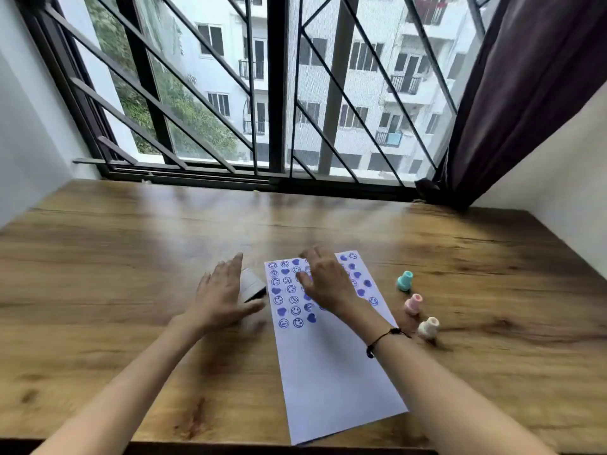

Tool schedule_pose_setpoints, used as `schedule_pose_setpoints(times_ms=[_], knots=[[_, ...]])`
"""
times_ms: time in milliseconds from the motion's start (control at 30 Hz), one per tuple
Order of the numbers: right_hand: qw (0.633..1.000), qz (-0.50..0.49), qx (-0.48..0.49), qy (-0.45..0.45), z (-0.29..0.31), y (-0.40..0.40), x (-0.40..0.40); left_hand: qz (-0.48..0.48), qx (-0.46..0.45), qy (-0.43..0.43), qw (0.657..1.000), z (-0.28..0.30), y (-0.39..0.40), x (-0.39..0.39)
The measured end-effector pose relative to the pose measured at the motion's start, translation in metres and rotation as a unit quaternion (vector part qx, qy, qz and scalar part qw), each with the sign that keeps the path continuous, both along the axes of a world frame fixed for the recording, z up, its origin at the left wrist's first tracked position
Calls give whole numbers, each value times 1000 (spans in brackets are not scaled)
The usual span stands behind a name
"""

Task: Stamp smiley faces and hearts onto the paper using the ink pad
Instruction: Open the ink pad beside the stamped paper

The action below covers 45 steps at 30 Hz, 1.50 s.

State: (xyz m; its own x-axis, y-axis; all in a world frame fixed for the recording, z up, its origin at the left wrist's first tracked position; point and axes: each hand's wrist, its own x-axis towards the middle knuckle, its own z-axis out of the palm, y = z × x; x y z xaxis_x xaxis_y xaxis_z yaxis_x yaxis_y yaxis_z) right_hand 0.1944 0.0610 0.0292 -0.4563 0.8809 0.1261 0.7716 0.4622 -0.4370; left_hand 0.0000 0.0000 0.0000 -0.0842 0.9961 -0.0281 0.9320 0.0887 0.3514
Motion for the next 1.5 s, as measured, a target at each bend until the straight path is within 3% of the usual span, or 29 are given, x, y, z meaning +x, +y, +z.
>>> schedule_pose_setpoints(times_ms=[100, 267, 367, 500, 867, 1067, 1200, 1300, 1367, 1500], knots=[[999, 23, -25, 15, -7, -8, -26, 34, -9, -20, 999, -14, -20, -6], [995, 28, -66, -68, -17, -22, -66, 63, 98, -129, 985, -22, -31, -9], [992, 21, -61, -111, -23, -30, -80, 92, 117, -180, 972, -20, -37, -9], [990, 9, -25, -138, -22, -36, -94, 96, 121, -179, 972, -22, -44, -11], [982, 36, -49, -176, -13, -37, -117, 82, 158, -187, 966, -33, -47, -15], [986, 44, -81, -137, -10, -30, -116, 85, 174, -186, 963, -40, -44, -17], [979, 68, -175, -83, 8, -5, -104, 99, 178, -188, 961, -39, -44, -18], [946, 115, -301, -15, 26, 25, -90, 89, 190, -177, 962, -40, -45, -17], [914, 93, -391, 54, 34, 39, -79, 91, 191, -179, 961, -40, -45, -16], [884, 29, -439, 159, 34, 59, -68, 94, 195, -179, 960, -41, -46, -15]])
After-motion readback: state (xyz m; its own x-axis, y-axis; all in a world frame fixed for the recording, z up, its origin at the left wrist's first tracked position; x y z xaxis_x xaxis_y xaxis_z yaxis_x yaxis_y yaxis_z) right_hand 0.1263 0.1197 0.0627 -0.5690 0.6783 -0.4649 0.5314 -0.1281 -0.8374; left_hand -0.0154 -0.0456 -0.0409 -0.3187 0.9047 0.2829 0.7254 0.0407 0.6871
